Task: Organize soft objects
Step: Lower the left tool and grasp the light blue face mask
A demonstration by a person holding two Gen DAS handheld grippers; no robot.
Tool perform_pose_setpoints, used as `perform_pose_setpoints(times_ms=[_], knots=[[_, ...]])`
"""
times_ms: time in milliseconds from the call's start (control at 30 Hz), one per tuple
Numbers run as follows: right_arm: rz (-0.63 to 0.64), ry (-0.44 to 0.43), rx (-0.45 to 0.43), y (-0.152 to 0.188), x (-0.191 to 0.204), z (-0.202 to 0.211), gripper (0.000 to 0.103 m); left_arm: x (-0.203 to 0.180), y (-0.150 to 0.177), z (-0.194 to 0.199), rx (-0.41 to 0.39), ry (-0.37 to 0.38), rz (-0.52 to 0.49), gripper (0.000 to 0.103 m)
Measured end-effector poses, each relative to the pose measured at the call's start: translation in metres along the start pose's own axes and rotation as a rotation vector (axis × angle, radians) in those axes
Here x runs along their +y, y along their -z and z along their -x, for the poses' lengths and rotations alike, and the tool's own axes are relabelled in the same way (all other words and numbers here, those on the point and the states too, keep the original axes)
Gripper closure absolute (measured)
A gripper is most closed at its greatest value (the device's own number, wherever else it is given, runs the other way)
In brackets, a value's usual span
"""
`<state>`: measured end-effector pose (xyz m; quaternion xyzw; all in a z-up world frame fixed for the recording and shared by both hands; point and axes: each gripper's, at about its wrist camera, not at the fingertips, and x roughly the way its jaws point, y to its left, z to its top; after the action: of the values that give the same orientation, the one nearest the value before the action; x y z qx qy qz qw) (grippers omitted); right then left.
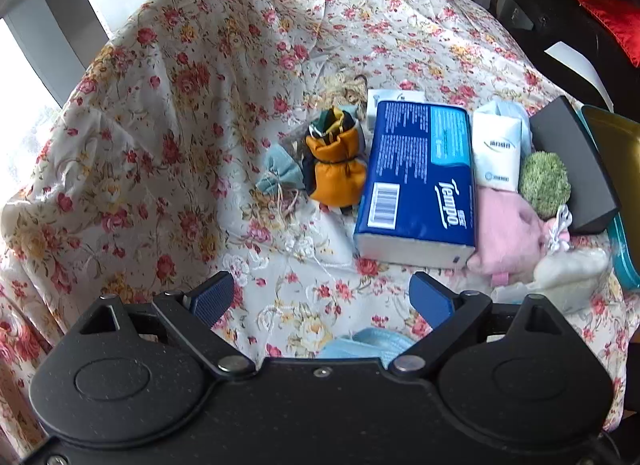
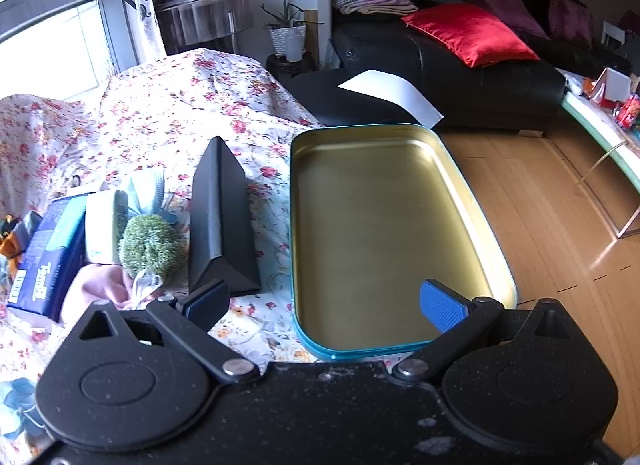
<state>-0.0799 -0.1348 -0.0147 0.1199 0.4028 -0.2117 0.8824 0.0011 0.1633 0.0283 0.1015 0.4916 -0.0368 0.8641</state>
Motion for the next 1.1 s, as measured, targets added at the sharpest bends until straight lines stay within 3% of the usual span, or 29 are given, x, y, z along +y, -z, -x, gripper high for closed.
perform_pose_setpoints(times_ms=[233,667,933,1100], knots=[[-0.018,-0.036,0.008,-0.001,-0.003,0.001,0.001,0.001,0.021,-0.003,0.041,0.002,0.005,0.011],[0.097,-0.085,-0.012,0.006,0.012,0.010,0.001,-0.006,0.047,-0.017,0.054,0.049,0.006,0.011],[0.260,-0.191,-0.008,0.022,0.044,0.021,0.001,-0.009,0.060,-0.032,0.082,0.077,0.008,0.011],[0.367,-0.207,0.014,0.032,0.064,0.019,0.001,-0.008,0.060,-0.038,0.084,0.093,0.028,0.011]])
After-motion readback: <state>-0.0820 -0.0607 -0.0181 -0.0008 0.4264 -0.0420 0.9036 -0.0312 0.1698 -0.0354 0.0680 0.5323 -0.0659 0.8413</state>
